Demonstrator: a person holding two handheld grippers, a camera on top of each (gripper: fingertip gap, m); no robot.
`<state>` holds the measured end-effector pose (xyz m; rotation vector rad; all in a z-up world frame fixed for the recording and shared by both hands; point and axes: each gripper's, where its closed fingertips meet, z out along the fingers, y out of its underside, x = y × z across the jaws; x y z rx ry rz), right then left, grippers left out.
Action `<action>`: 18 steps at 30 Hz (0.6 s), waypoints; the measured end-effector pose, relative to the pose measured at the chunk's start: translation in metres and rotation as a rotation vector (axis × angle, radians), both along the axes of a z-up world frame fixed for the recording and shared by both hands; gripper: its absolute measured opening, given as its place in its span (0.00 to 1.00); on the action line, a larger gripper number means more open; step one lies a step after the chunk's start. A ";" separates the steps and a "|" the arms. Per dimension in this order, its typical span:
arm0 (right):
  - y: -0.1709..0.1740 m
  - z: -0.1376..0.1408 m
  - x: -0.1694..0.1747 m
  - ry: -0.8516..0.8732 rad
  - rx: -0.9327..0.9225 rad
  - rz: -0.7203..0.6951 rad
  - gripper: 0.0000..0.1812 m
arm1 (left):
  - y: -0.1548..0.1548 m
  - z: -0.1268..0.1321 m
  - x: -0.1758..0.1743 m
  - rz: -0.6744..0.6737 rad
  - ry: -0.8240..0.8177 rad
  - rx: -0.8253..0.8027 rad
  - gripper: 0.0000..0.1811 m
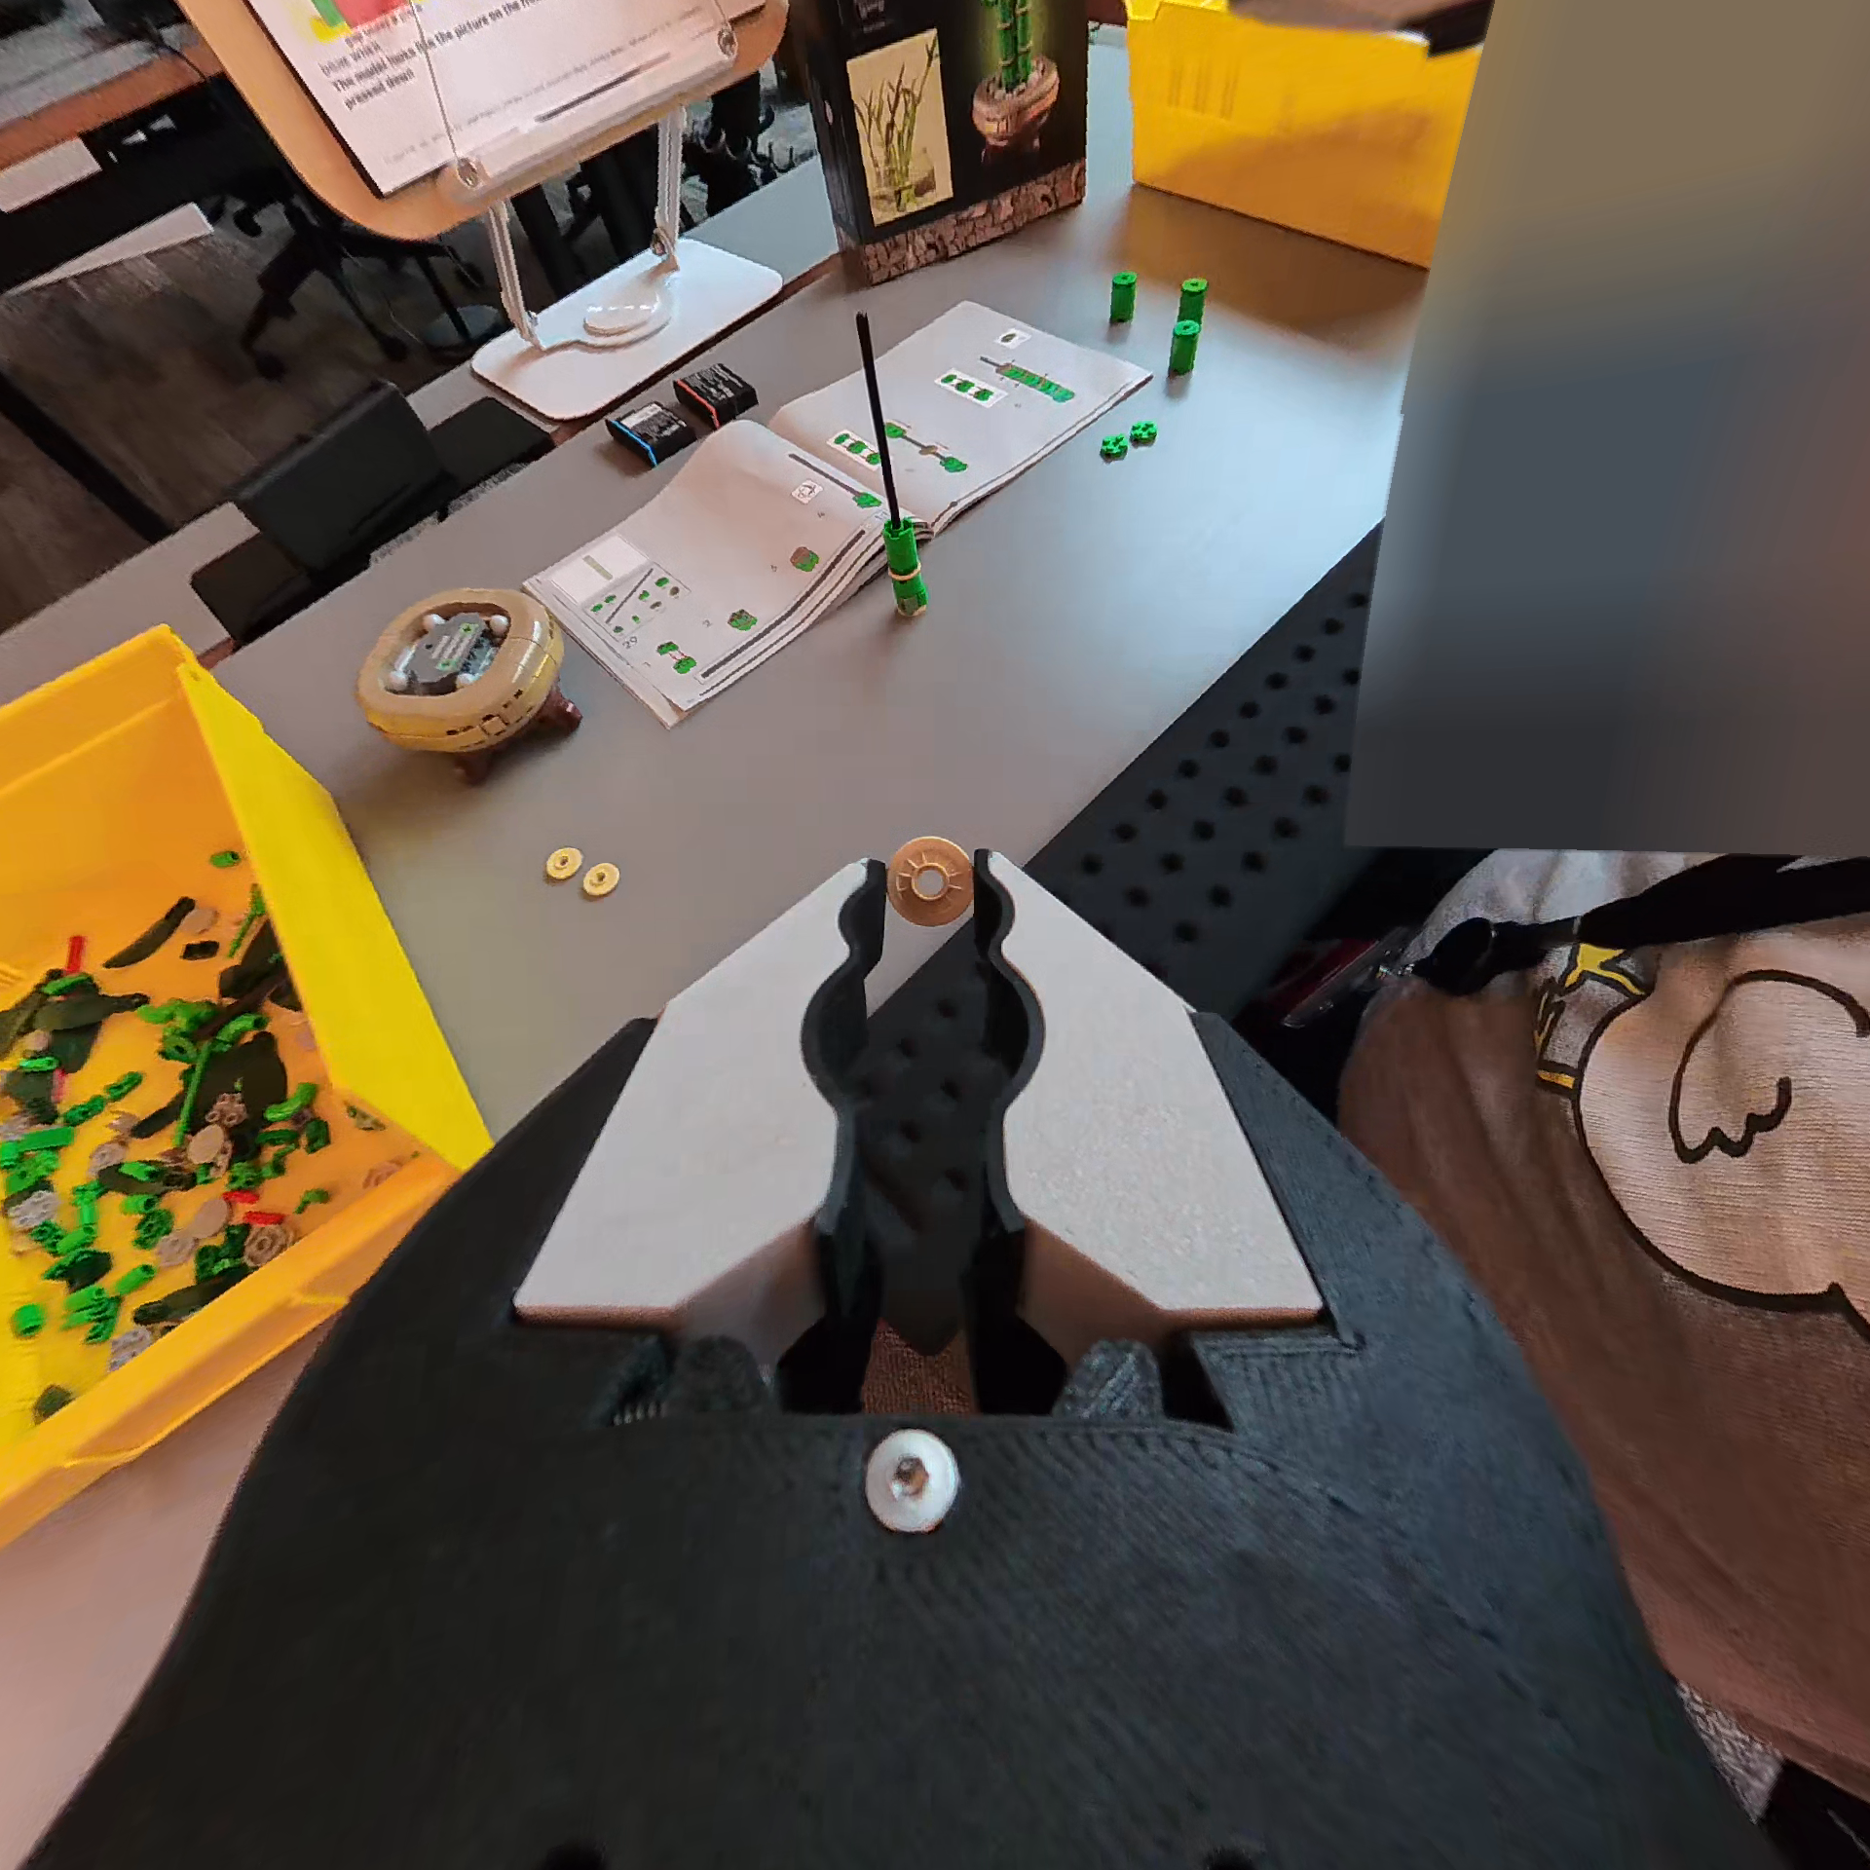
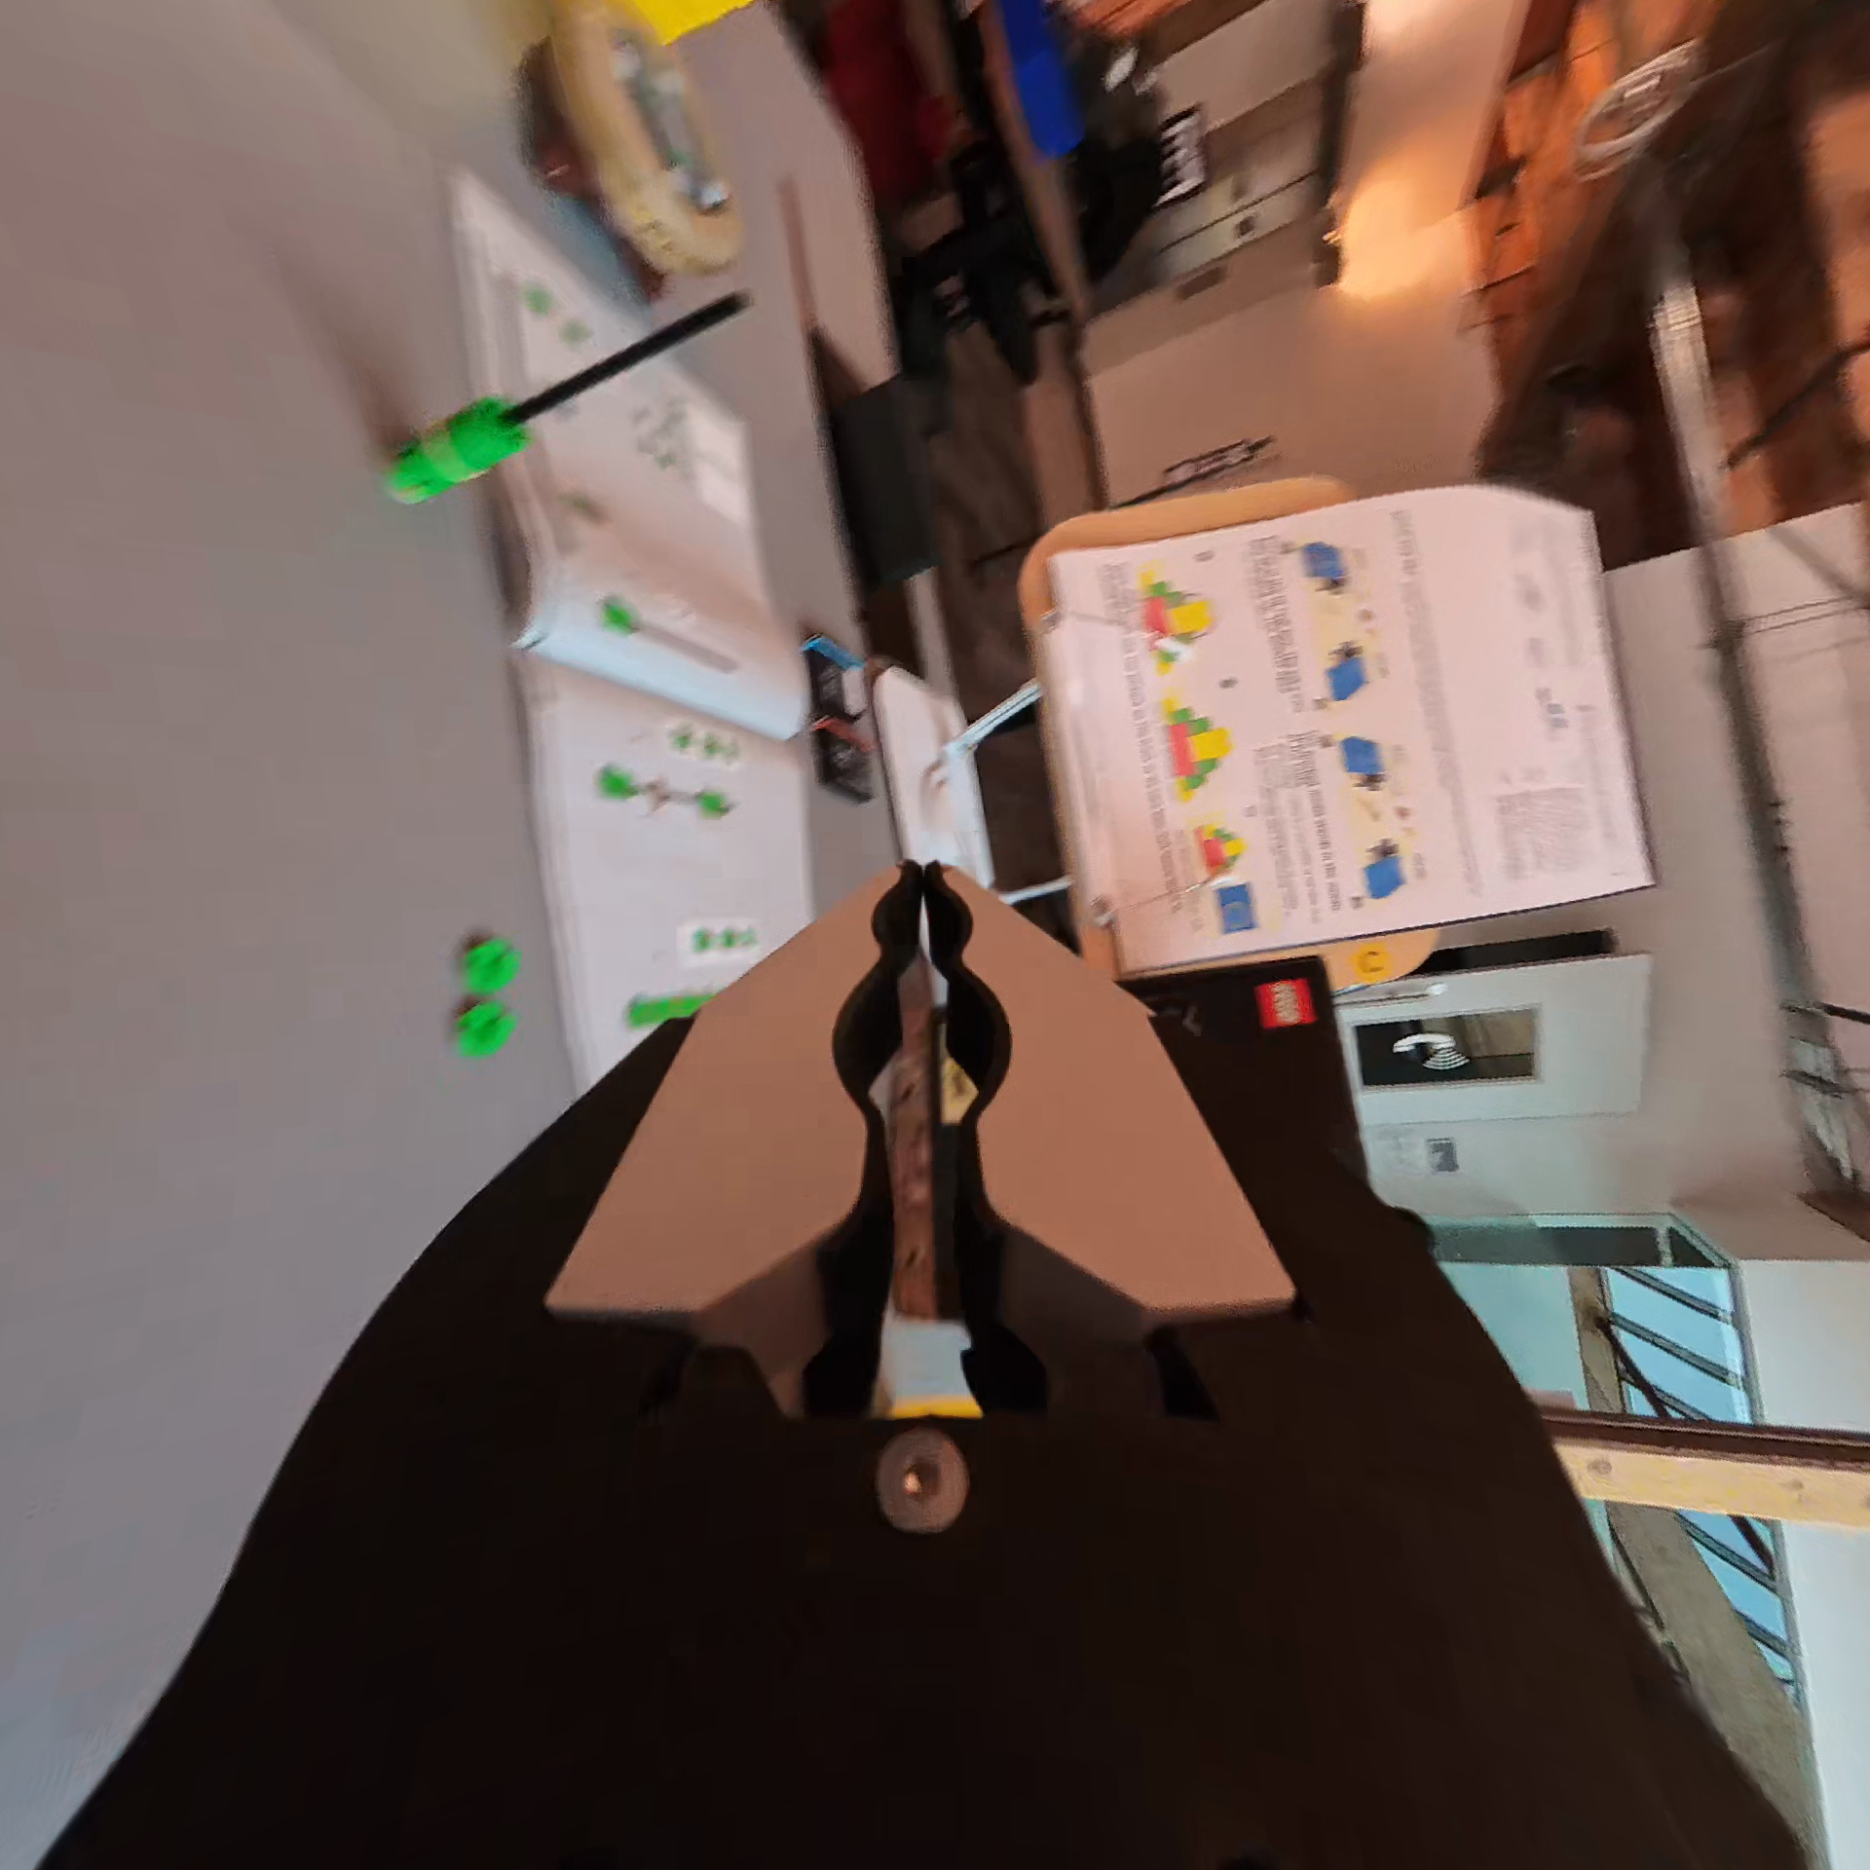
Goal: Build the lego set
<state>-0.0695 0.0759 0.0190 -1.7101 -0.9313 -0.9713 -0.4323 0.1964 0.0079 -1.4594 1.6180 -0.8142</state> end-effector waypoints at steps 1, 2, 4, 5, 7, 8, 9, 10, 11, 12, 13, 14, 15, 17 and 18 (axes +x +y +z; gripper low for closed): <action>-0.014 -0.010 -0.008 -0.016 -0.067 -0.018 0.00 | 0.001 0.003 -0.003 0.003 -0.007 0.009 0.08; -0.030 -0.017 -0.014 -0.033 -0.121 -0.039 0.00 | 0.002 0.006 -0.006 0.004 -0.012 0.019 0.08; -0.061 -0.023 -0.026 -0.056 -0.204 -0.087 0.00 | 0.004 0.011 -0.012 0.003 -0.016 0.041 0.08; -0.077 -0.024 -0.031 -0.057 -0.240 -0.116 0.00 | 0.004 0.015 -0.015 0.004 -0.021 0.052 0.08; -0.107 -0.023 -0.043 -0.035 -0.304 -0.162 0.00 | 0.003 0.022 -0.020 0.001 -0.037 0.058 0.08; -0.120 -0.021 -0.051 -0.019 -0.327 -0.177 0.00 | 0.001 0.026 -0.023 -0.003 -0.045 0.058 0.08; -0.131 -0.019 -0.060 -0.001 -0.343 -0.186 0.00 | -0.001 0.029 -0.025 -0.007 -0.052 0.058 0.08; -0.142 -0.016 -0.068 0.016 -0.354 -0.190 0.00 | -0.003 0.031 -0.028 -0.011 -0.056 0.058 0.08; -0.152 -0.013 -0.075 0.032 -0.363 -0.199 0.00 | -0.007 0.033 -0.030 -0.017 -0.058 0.059 0.08; -0.160 -0.009 -0.080 0.047 -0.362 -0.218 0.00 | -0.010 0.034 -0.033 -0.021 -0.059 0.059 0.08; -0.169 -0.006 -0.085 0.057 -0.369 -0.239 0.00 | -0.014 0.036 -0.036 -0.025 -0.063 0.058 0.08; -0.178 -0.005 -0.089 0.066 -0.387 -0.256 0.00 | -0.018 0.037 -0.039 -0.030 -0.067 0.054 0.08; -0.188 -0.005 -0.093 0.069 -0.411 -0.278 0.00 | -0.023 0.039 -0.042 -0.036 -0.071 0.045 0.08; -0.207 -0.003 -0.097 0.061 -0.444 -0.323 0.00 | -0.033 0.041 -0.049 -0.045 -0.072 0.021 0.08; -0.215 -0.001 -0.102 0.063 -0.453 -0.334 0.00 | -0.037 0.042 -0.052 -0.049 -0.073 0.010 0.08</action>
